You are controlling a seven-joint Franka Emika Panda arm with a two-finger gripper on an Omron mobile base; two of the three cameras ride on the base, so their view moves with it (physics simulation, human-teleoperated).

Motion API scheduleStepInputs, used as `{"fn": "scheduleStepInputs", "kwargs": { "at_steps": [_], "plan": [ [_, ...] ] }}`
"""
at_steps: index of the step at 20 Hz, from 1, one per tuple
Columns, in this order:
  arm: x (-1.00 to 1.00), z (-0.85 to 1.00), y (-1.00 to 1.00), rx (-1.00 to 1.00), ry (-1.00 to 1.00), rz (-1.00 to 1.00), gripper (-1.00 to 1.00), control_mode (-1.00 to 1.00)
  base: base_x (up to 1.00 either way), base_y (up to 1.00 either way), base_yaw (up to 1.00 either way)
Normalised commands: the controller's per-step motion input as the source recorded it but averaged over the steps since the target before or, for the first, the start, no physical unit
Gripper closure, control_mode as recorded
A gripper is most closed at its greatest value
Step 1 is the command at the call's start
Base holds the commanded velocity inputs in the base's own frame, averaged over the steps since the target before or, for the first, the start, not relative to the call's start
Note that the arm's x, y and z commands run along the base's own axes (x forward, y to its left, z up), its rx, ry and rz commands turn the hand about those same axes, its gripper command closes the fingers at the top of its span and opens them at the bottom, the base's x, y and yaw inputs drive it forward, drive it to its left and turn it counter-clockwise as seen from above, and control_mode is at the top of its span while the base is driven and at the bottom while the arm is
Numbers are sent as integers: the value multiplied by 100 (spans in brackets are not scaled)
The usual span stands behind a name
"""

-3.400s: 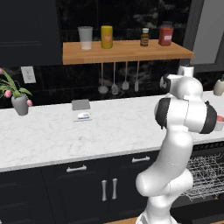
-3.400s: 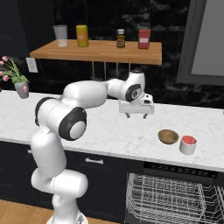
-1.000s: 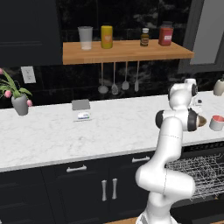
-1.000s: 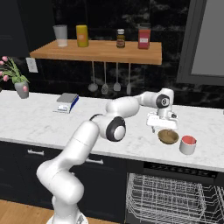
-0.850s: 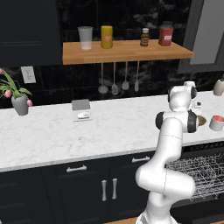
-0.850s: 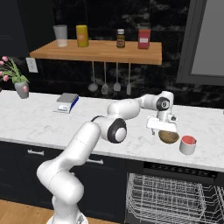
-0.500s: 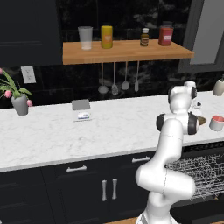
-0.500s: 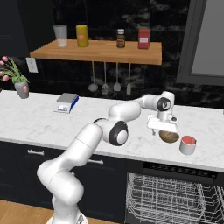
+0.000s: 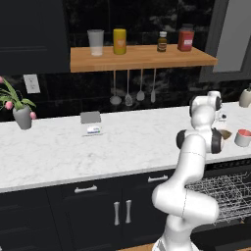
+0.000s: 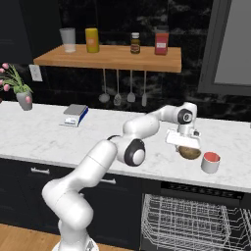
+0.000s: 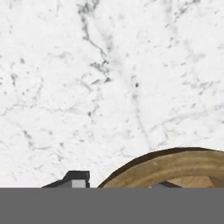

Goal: Pick up the cup and bowl from the counter, place them in the dishwasher, and close the dishwasher door.

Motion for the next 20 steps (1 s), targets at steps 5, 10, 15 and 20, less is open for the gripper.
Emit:
{"fn": "scheduleStepInputs", "kwargs": {
  "at_steps": [5,10,15,20],
  "plan": [
    [-95,-42,1,0,0,20,100,-100,0,0,0],
    [-84,-55,92,-1,-5,31,100,-100,0,0,0],
    [-88,-35,58,0,-14,18,100,-100,0,0,0],
    [-100,-6,0,1,-21,24,100,-100,0,0,0]
  ]
}}
